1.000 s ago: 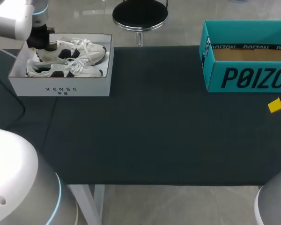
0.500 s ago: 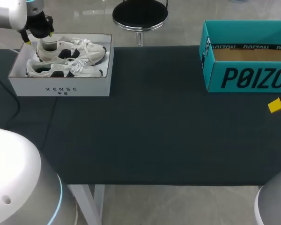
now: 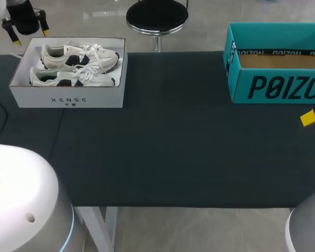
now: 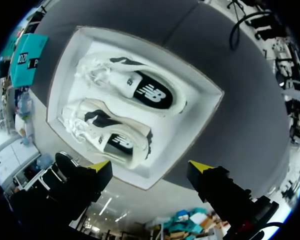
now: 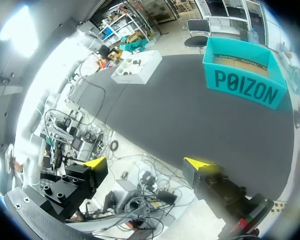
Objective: Take the shoe out of the shoebox, open the shoe tongue, remove and reinsert the insole, then place the shoe into the shoebox
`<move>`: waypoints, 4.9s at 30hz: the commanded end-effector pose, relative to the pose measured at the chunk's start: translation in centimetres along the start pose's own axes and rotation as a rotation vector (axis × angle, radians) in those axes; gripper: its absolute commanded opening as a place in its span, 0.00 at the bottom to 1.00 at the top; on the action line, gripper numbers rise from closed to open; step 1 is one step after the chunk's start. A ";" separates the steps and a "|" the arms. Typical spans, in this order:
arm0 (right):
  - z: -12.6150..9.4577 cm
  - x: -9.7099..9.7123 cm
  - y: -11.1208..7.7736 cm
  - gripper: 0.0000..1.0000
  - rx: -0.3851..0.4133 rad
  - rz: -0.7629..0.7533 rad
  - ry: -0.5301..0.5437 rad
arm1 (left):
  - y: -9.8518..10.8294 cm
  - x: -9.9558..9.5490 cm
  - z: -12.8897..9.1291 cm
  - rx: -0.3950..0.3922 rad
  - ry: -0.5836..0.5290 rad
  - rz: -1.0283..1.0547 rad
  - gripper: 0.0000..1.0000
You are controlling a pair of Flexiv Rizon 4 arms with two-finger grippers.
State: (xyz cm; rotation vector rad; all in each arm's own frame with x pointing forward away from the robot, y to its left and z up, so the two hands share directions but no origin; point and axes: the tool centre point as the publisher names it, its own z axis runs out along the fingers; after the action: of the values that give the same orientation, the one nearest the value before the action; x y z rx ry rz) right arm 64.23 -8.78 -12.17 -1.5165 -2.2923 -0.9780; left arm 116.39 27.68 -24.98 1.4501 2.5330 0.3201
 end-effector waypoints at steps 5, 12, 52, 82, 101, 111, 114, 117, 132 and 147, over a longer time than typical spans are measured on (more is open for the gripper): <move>0.0 0.1 -0.6 1.00 -0.011 0.001 -0.005 | -1.4 0.6 -1.0 -0.038 -0.006 0.001 1.00; 0.0 0.1 -0.6 1.00 -0.011 0.001 -0.005 | -1.4 0.6 -1.0 -0.038 -0.006 0.001 1.00; 0.0 0.1 -0.6 1.00 -0.011 0.001 -0.005 | -8.8 6.1 0.0 0.222 -0.052 0.537 1.00; 0.0 0.1 -0.6 1.00 -0.011 0.001 -0.005 | -7.2 4.3 6.8 0.238 -0.053 0.435 1.00; 0.0 0.1 -0.6 1.00 -0.011 0.001 -0.005 | -8.3 4.2 8.0 0.238 -0.046 0.429 0.50; 0.0 0.1 -0.6 1.00 -0.011 0.001 -0.005 | -8.4 4.2 8.3 0.231 -0.032 0.424 0.49; 0.0 0.1 -0.6 1.00 -0.011 0.001 -0.005 | -8.4 4.3 8.4 0.230 -0.032 0.423 0.28; 0.0 0.1 -0.6 1.00 -0.011 0.001 -0.005 | -8.4 4.3 8.4 0.227 -0.033 0.422 0.04; 0.0 0.1 -0.6 1.00 -0.011 0.001 -0.005 | -7.8 4.7 7.3 0.198 -0.075 0.424 0.00; 0.0 0.1 -0.6 1.00 -0.011 0.001 -0.005 | -5.7 3.9 3.9 0.101 -0.114 0.375 0.00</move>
State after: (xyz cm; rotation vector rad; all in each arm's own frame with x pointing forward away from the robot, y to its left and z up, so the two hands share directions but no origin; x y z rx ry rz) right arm 64.23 -8.78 -12.16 -1.5165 -2.2923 -0.9780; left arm 111.52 28.70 -31.32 1.9365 2.2133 0.1403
